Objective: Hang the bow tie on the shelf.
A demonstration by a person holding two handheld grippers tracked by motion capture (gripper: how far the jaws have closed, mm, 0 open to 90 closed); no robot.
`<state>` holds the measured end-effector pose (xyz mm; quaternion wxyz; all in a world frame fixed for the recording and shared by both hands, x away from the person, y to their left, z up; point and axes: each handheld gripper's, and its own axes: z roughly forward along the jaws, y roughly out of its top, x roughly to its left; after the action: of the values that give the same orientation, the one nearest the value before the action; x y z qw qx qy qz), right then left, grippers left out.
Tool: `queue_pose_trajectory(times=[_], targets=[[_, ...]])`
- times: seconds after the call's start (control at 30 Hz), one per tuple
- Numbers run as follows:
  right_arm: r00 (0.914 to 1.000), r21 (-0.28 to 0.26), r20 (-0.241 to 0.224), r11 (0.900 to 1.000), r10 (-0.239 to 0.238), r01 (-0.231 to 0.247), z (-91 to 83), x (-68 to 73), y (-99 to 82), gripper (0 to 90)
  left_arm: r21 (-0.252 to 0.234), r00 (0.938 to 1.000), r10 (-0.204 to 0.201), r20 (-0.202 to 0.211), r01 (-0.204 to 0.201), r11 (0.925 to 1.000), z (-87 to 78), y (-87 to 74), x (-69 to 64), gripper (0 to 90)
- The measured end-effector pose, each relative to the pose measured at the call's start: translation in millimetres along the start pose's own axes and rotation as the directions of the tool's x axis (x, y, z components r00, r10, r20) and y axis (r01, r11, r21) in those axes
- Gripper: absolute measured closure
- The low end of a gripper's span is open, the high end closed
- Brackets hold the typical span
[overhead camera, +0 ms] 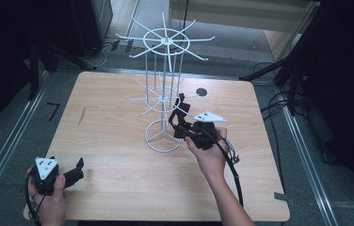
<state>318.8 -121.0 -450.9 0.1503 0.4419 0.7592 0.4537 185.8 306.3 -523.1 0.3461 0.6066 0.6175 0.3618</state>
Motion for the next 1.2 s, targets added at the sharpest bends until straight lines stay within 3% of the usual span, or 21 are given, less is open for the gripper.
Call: queue_pose_trajectory(times=[0.23, 0.37, 0.43, 0.77, 1.2], targets=[[0.9997, -0.038, 0.023, 0.9992, -0.009, 0.01, -10.8, -8.7, -7.3, 33.6, -0.002, 1.0, 0.001, -0.001, -0.001, 1.0, -0.1, -0.1, -0.1, 7.5], [0.9977, -0.026, 0.063, 0.9993, -0.026, 0.028, -17.6, -15.6, -16.1, 18.5, -0.002, 1.0, 0.001, -0.002, -0.001, 1.0, -0.1, -0.1, -0.2, 7.5], [0.9982, -0.023, 0.059, 0.9996, -0.012, 0.014, -21.9, -21.1, -21.8, 13.1, -0.003, 1.0, 0.001, 0.0, -0.001, 1.0, -0.1, -0.1, -0.3, 7.5], [0.9921, -0.051, 0.117, 0.9979, 0.046, -0.04, -47.2, -51.6, -48.7, 2.0, -0.004, 1.0, 0.006, 0.001, -0.006, 1.0, -0.2, -0.2, -0.4, 7.5], [0.9781, -0.06, 0.184, 0.9944, 0.096, -0.087, -75.8, -87.8, -90.3, 1.0, -0.006, 1.0, 0.008, -0.002, -0.008, 0.9999, -0.3, -0.3, -0.8, 7.5]])
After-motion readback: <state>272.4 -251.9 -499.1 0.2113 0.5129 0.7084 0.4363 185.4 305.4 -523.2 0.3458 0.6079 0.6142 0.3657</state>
